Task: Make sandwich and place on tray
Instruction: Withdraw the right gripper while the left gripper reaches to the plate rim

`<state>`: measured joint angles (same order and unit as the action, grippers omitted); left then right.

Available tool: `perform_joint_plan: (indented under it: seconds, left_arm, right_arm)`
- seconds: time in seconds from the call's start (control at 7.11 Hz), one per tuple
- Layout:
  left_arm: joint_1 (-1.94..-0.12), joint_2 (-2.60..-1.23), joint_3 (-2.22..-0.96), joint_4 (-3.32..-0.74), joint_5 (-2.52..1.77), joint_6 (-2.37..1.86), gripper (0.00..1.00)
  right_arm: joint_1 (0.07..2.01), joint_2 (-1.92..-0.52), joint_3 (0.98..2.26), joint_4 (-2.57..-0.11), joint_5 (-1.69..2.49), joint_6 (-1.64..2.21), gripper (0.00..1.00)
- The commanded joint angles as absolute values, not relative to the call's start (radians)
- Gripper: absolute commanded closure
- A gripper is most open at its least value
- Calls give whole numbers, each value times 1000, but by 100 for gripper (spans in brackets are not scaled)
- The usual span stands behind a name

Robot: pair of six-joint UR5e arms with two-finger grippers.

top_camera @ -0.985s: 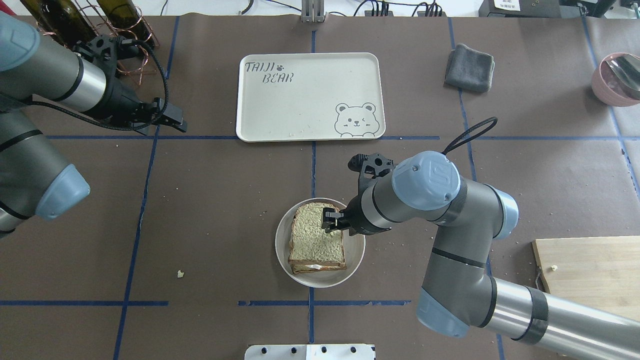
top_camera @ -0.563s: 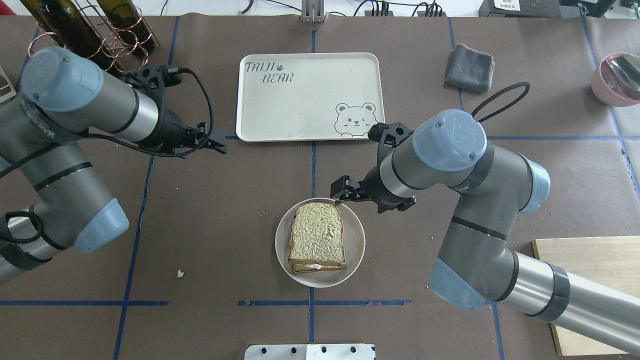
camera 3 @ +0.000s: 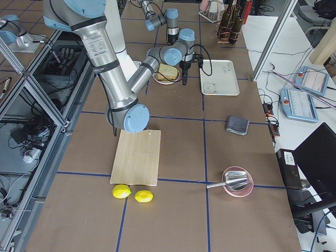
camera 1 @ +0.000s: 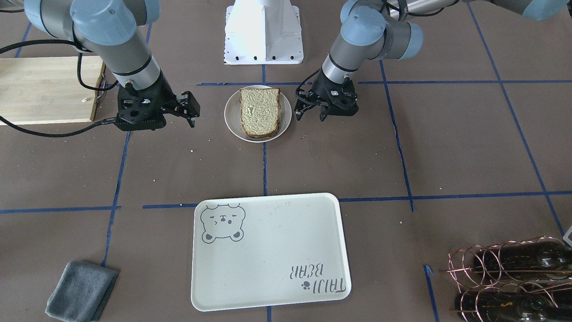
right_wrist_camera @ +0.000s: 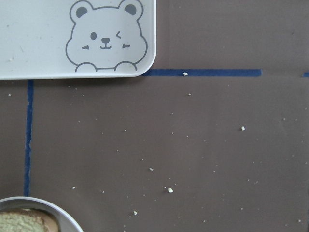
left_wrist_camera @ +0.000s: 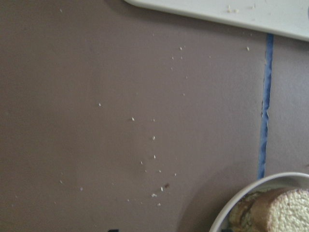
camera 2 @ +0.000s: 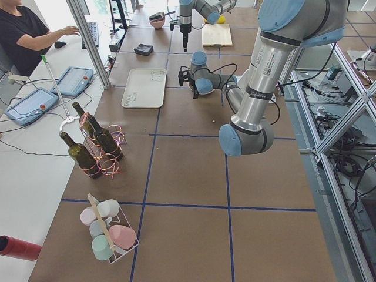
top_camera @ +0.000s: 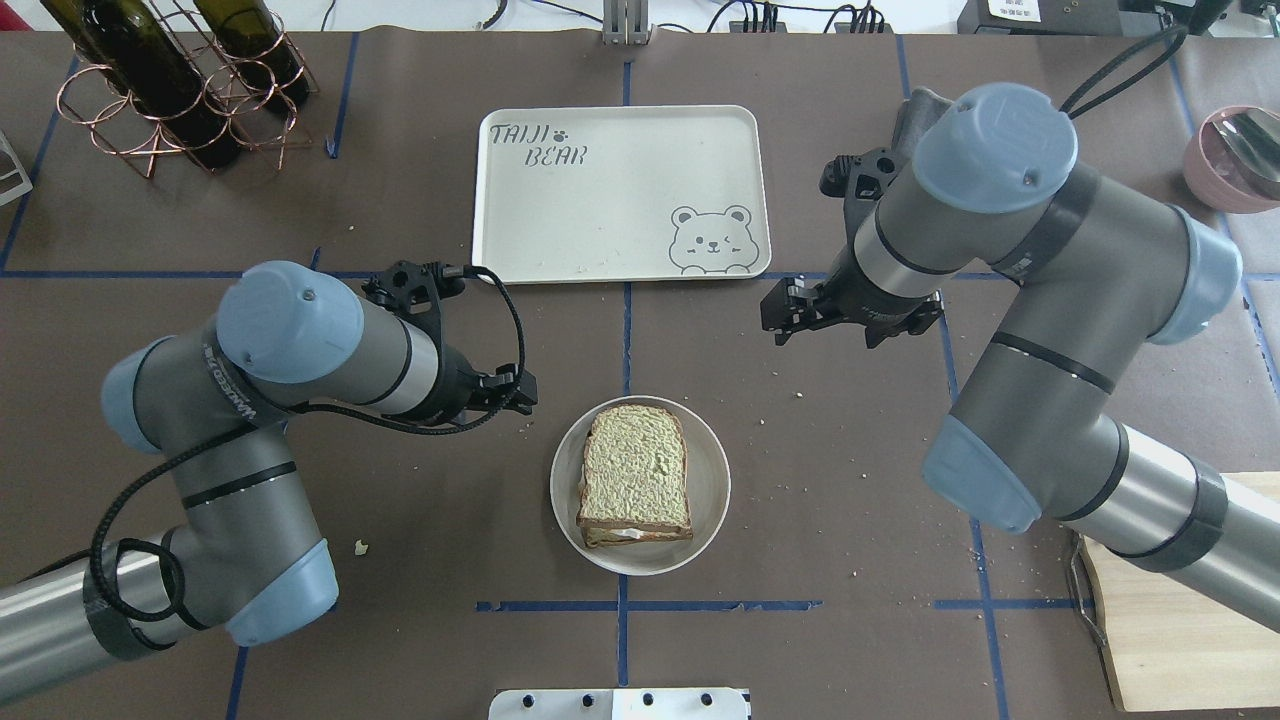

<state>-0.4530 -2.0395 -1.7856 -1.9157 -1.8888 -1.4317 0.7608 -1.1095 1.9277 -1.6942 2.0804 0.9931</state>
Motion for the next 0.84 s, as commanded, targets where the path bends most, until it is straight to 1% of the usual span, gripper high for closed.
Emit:
perform_joint_plan:
  seconds: [0.0,0.14,0.56,0.7]
  left_arm:
    - [-382,-2081,-1740,-1911,-1850,-1456,40]
    - [-382,-2094,-1711,-1917,-1852,-1456,47]
    - [-373,-2092,-1706,-1921,-1853,-1456,68]
    - [-356,-2092,-1703,-1921,-1853,-1454,69]
  right_arm:
    - [846,-1137,1931,-1709,2149,930,0]
    - [850,-1137,1931,-1709,2149,930,0]
    - [850,-1138,1936,-1709,2149,930,0]
    - [851,-1138,1939,-1709,2149,930,0]
